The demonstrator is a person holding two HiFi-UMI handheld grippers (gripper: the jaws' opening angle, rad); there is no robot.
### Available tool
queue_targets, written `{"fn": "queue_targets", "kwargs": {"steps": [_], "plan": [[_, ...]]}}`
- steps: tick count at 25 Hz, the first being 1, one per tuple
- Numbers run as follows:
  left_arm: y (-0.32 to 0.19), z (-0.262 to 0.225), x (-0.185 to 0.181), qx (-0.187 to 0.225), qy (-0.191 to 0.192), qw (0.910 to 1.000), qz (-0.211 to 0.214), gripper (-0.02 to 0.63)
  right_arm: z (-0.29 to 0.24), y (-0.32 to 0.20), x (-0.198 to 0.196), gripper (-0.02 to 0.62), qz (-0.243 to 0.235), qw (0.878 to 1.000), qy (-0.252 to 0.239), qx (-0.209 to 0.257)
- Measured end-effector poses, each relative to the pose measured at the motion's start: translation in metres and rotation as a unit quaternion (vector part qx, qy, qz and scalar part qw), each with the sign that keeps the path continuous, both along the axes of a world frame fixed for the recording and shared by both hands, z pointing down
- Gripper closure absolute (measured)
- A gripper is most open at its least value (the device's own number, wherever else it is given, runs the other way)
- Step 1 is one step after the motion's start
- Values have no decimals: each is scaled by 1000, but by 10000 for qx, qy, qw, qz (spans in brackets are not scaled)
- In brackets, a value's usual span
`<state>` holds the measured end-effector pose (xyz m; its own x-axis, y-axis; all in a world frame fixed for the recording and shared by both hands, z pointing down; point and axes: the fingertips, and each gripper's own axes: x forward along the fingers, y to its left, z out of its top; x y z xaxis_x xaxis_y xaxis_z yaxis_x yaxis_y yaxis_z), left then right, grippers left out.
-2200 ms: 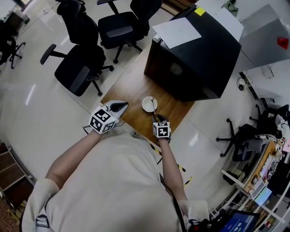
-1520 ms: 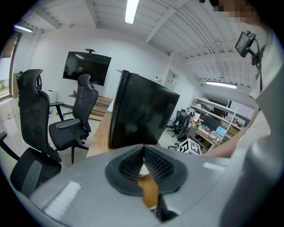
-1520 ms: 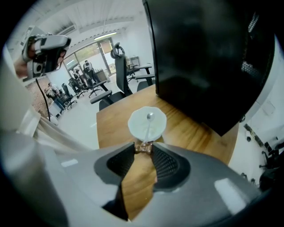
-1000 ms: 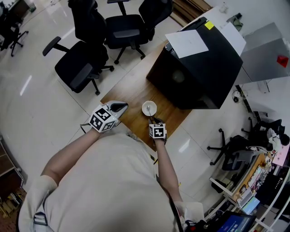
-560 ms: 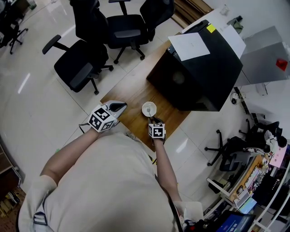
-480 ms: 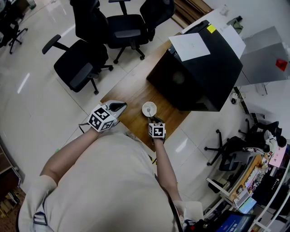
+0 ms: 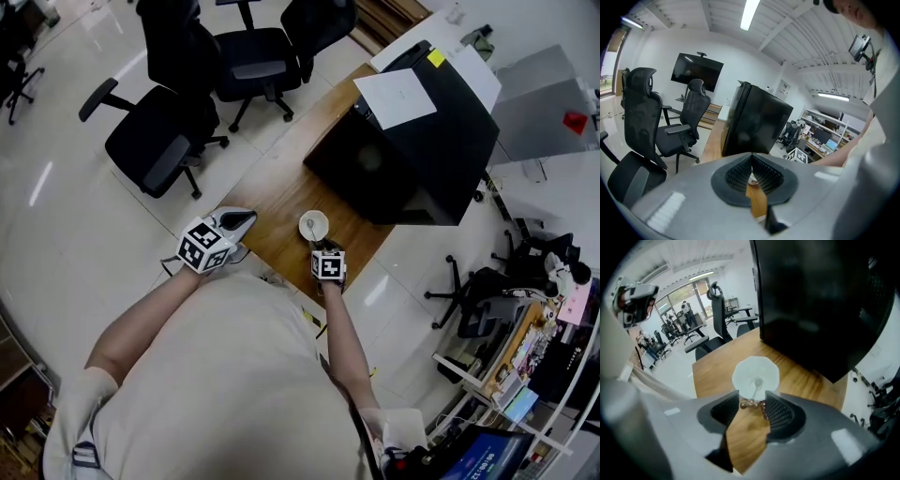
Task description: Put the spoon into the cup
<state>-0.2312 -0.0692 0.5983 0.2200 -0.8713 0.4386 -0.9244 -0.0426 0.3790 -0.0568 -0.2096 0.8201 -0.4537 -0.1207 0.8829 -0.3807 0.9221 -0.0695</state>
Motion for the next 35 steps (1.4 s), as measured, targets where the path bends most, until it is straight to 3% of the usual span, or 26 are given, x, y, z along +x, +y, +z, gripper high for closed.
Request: {"fn": "queue_targets", "kwargs": {"steps": [5,8,12,16,22,28,35], "plan": [[12,4,-23,60,53,9997,209,606,-30,-9,-14,400,639,9959,-336,547],[32,12,-38,76,21,9988,492,606,-54,4,-27,400,1122,9855,-796,991],[35,5,-64,130,-17,9972,730,606,-71,17,-52,400,1473,9743,-1253,1152],[36,12,-74,2,108,9962,859,606,-78,48,-76,400,1544,9712,-1447,1093],[49,14,-69,3,423,9932,1086,606,-105,104,-102,400,1050,9717,-1827,1071],[51,28,-49,-14,558,9895,1337,606,-119,128,-84,400,1237,9632,-2146,1044],[52,18,-36,220,342,9937,1044,606,-141,140,-32,420,1472,9479,-2689,868]]}}
